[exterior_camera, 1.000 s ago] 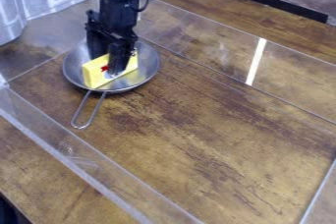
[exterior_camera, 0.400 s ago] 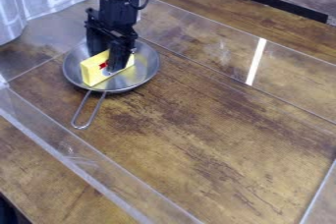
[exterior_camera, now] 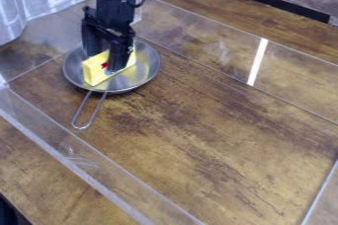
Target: Remove the yellow object from inside the silver pan and put it on the table
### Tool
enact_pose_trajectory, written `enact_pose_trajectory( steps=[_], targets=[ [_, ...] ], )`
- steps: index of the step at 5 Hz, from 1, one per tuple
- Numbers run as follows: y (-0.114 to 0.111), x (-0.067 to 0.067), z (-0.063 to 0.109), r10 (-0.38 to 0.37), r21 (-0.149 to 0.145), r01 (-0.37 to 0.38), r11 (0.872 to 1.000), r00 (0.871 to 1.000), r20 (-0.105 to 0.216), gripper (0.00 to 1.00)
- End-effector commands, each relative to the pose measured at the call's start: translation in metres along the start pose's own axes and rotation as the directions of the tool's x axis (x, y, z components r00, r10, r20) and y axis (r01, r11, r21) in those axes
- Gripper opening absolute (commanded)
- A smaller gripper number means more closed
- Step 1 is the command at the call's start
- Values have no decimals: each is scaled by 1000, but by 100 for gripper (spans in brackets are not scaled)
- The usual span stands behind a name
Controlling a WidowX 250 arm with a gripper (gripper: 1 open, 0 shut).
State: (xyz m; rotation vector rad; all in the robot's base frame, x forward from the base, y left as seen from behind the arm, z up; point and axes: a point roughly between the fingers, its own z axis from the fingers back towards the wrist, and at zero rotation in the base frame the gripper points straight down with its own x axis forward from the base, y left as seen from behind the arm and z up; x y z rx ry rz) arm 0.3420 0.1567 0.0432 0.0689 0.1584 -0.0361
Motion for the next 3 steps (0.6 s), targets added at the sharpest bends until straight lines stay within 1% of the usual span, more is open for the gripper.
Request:
enact_pose_trajectory(
  steps=[1,3],
  targets=[
    [14,2,40,29,43,-34,998,994,108,100],
    [15,3,42,30,44,-35,998,992,120,100]
  ],
)
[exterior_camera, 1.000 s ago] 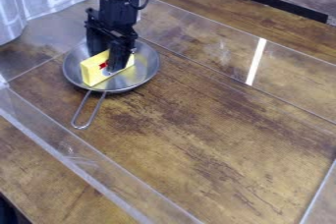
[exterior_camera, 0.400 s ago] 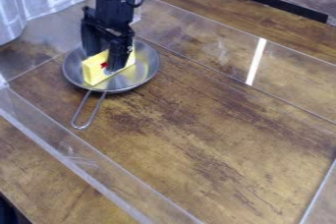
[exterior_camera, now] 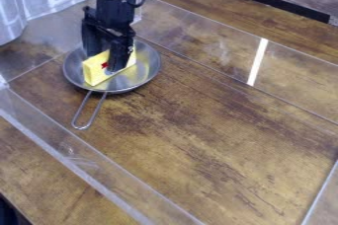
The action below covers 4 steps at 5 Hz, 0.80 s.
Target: Remove the yellow object from inside the silver pan and put it on the table
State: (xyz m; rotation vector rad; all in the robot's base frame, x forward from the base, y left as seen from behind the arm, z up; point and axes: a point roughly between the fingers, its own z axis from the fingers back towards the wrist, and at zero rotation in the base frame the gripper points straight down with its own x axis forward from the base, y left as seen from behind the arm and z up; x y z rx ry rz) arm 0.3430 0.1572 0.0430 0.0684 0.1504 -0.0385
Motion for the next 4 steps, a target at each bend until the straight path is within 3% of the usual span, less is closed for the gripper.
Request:
enact_pose_trajectory(
  steps=[1,4],
  targets=[
    [15,2,42,33,45,-38,998,993,117,100],
    [17,2,44,35,47,-41,998,991,133,100]
  ],
)
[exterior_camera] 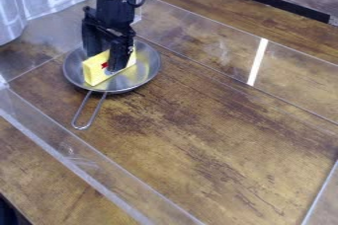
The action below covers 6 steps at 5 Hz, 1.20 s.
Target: Remove the yellow object from inside the silver pan and put it on the table
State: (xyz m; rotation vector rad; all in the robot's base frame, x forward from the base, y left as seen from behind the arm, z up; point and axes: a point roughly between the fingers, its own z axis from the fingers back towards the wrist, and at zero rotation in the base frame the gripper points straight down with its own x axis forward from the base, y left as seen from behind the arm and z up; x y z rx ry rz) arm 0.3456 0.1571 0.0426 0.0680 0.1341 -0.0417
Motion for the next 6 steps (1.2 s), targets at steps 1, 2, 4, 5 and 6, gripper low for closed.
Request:
enact_pose_trajectory(
  steps=[1,2,4,5,6],
  targets=[
    [18,1,45,38,48,-44,998,992,122,100],
    [18,1,45,39,48,-45,998,991,126,100],
    [18,4,39,37,35,-42,998,989,140,100],
    [19,7,30,41,23,-45,999,989,141,100],
    [20,9,21,48,11,-50,999,989,140,100]
  ],
)
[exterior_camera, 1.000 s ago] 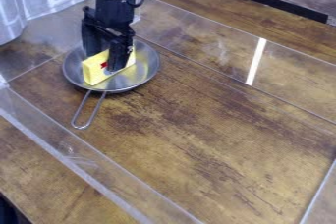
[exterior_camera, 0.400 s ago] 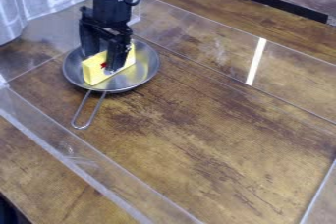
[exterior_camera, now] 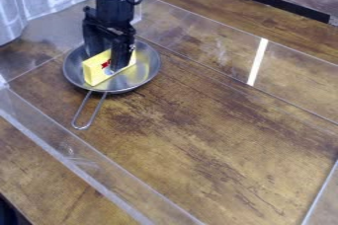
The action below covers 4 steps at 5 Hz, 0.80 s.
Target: Remove the yellow object from inside the silver pan and put it on the table
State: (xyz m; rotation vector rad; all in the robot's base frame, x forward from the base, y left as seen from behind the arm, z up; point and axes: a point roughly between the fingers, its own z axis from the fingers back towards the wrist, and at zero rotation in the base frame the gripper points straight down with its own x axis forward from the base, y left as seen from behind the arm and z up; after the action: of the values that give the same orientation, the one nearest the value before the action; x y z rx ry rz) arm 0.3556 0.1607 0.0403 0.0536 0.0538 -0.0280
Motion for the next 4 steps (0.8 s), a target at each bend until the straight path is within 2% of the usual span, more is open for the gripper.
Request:
enact_pose_trajectory(
  steps=[1,3,4],
  targets=[
    [16,2,14,36,18,-37,999,998,57,100],
    [16,4,-2,51,-3,-51,999,998,49,100],
    [17,4,-7,62,-13,-61,998,997,46,0]
  ],
)
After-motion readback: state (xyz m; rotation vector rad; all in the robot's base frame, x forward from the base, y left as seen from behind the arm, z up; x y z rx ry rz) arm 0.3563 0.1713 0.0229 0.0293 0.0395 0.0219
